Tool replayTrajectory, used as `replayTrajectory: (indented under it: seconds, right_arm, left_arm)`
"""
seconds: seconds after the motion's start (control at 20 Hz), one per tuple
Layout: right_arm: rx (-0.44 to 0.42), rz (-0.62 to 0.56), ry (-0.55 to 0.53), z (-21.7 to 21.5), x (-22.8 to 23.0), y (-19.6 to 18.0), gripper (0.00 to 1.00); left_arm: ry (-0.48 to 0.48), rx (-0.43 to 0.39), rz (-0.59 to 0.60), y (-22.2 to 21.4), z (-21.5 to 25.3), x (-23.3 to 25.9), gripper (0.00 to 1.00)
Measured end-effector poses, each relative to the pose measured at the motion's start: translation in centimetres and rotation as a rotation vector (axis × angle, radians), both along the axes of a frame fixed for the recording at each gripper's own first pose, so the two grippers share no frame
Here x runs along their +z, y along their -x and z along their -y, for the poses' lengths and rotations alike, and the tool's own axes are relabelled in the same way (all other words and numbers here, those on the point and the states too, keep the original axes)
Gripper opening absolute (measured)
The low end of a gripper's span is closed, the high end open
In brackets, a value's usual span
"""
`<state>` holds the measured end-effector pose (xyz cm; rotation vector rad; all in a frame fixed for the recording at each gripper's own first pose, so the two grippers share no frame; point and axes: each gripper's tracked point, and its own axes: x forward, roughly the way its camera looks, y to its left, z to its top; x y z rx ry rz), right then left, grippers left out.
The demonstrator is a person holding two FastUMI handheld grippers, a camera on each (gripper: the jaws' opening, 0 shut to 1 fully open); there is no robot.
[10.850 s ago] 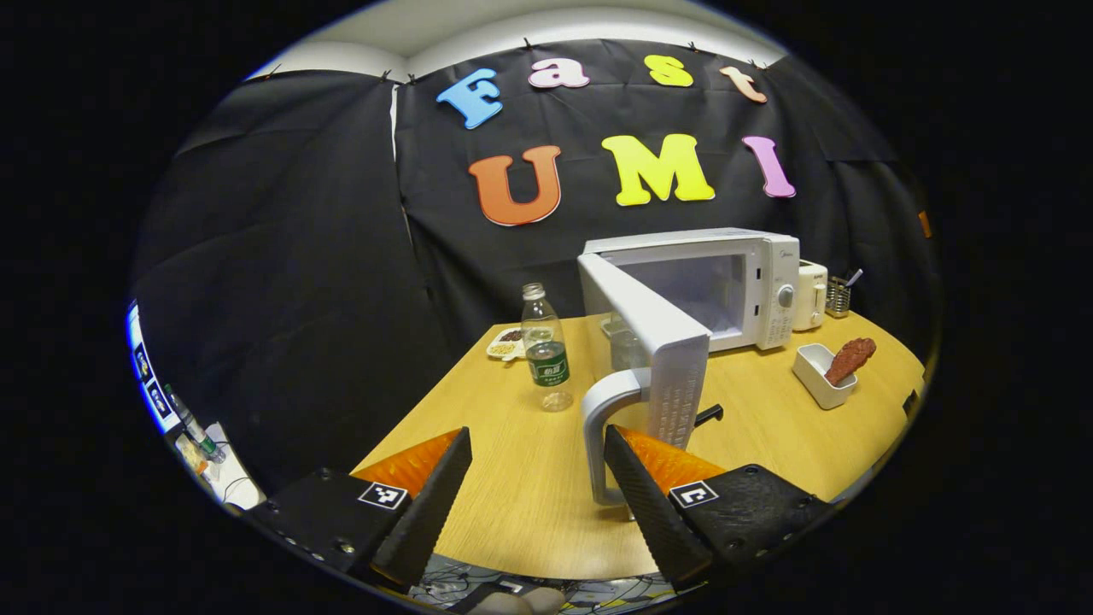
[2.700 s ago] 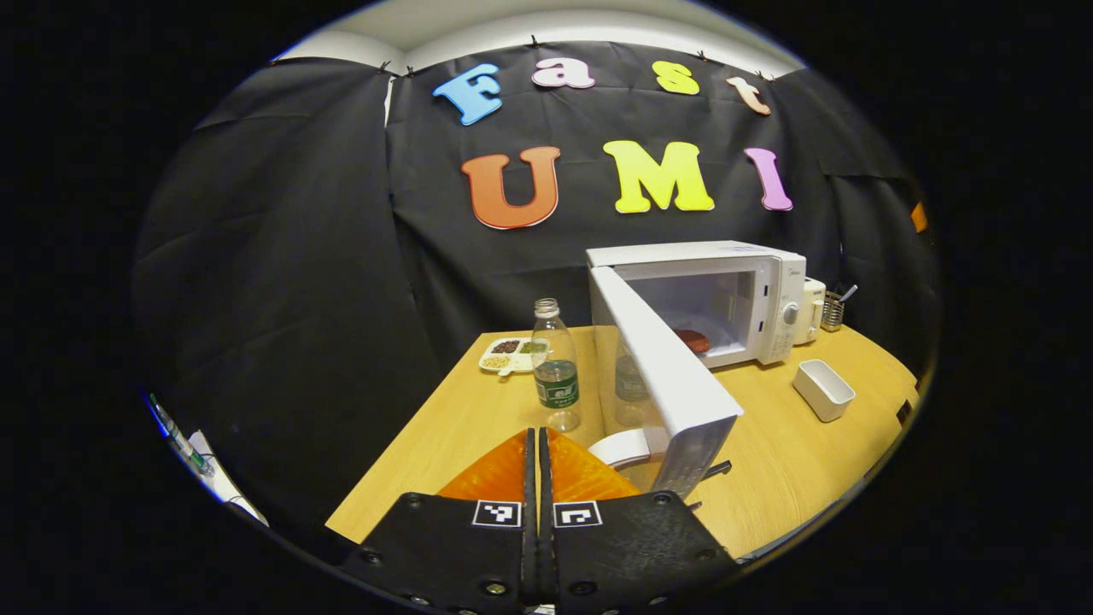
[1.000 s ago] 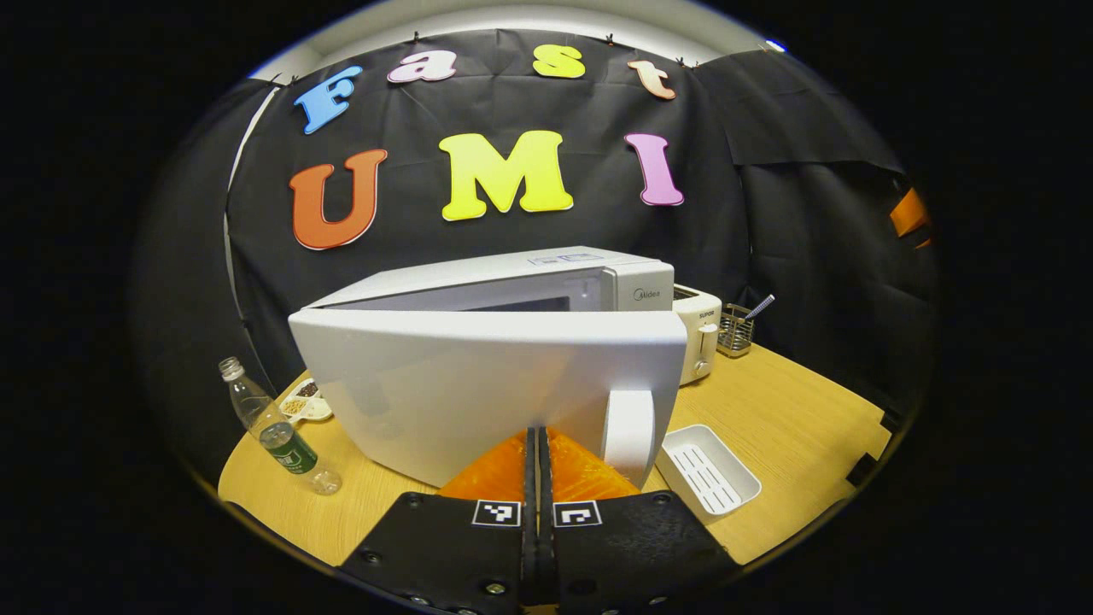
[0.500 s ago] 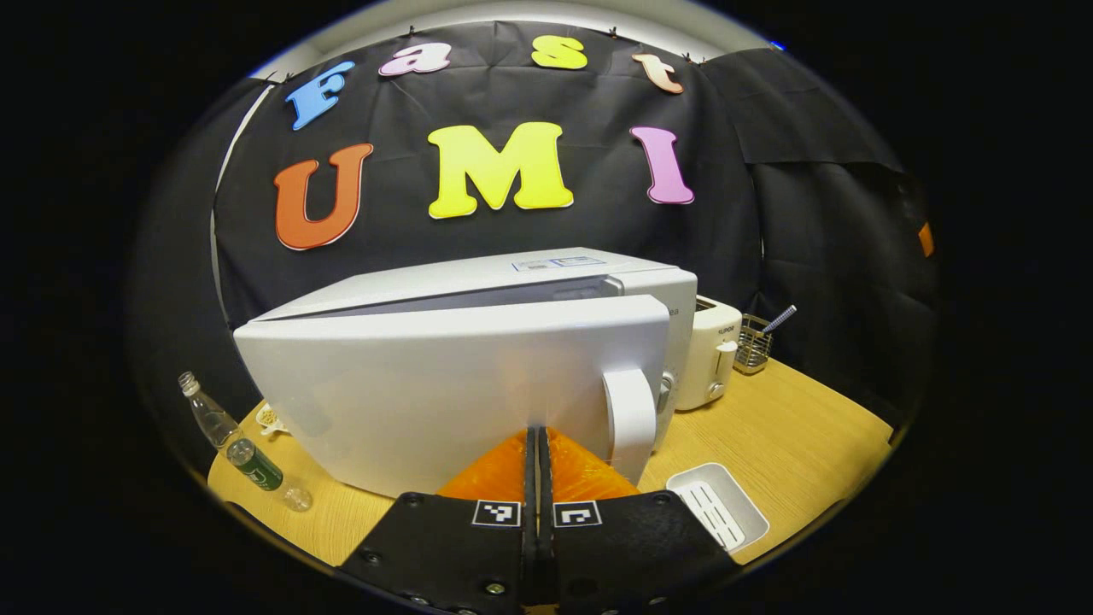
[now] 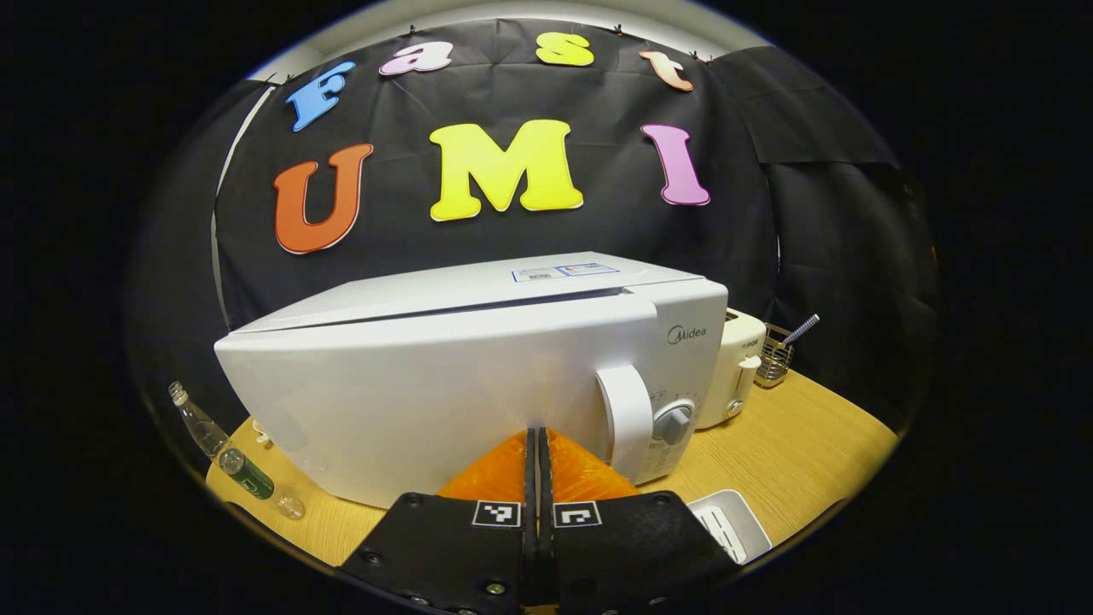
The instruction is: Open the microwave oven with the left hand, put the food in, and close the microwave oven.
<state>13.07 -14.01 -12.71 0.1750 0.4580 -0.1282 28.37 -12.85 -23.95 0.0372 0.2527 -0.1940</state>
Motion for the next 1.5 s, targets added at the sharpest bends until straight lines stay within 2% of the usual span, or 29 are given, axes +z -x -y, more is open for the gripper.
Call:
replayTrajectory:
  seconds: [0.1, 0.15, 0.2, 0.55, 0.65, 1.0, 1.2, 1.35, 1.4, 1.5]
  right_arm:
    - [0.005, -0.002, -0.002, 0.2, 0.0, -0.5, 1.00]
    - [0.009, -0.002, -0.002, 0.3, -0.1, -0.7, 0.91]
    - [0.012, -0.007, -0.003, 0.3, -0.2, -0.7, 1.00]
    - [0.030, -0.012, -0.005, -0.1, -0.4, -1.1, 1.00]
    - [0.042, -0.011, 0.002, -0.4, -0.1, -1.1, 1.00]
    - [0.060, 0.006, 0.003, -1.1, 0.0, -1.1, 1.00]
    - [0.063, 0.008, -0.002, -1.4, -0.4, -0.6, 1.00]
    - [0.075, -0.015, 0.033, -2.3, -1.3, 1.5, 1.00]
    - [0.076, -0.021, 0.039, -2.4, -1.5, 2.2, 1.00]
    - [0.076, -0.028, 0.040, -3.1, -1.9, 3.1, 1.00]
  left_arm:
    - [0.002, 0.012, -0.004, -0.3, -0.1, -0.1, 0.00]
    - [-0.007, 0.011, -0.002, -0.2, 0.0, -0.3, 0.00]
    - [-0.010, 0.012, 0.005, -0.2, 0.0, -0.2, 0.00]
    - [0.020, 0.050, 0.002, -1.5, 0.2, -0.1, 0.00]
    - [0.068, 0.073, -0.031, -1.5, 0.6, -0.2, 0.00]
    - [-0.001, 0.072, -0.035, 1.2, -0.1, -0.2, 0.00]
    - [-0.067, 0.111, -0.005, 3.8, -2.3, 0.0, 0.00]
    - [-0.065, 0.088, -0.021, 5.8, -1.8, -1.2, 0.89]
    - [-0.068, 0.079, -0.027, 6.5, -1.6, -1.3, 0.95]
    - [-0.073, 0.071, -0.035, 8.1, -1.8, -1.0, 0.95]
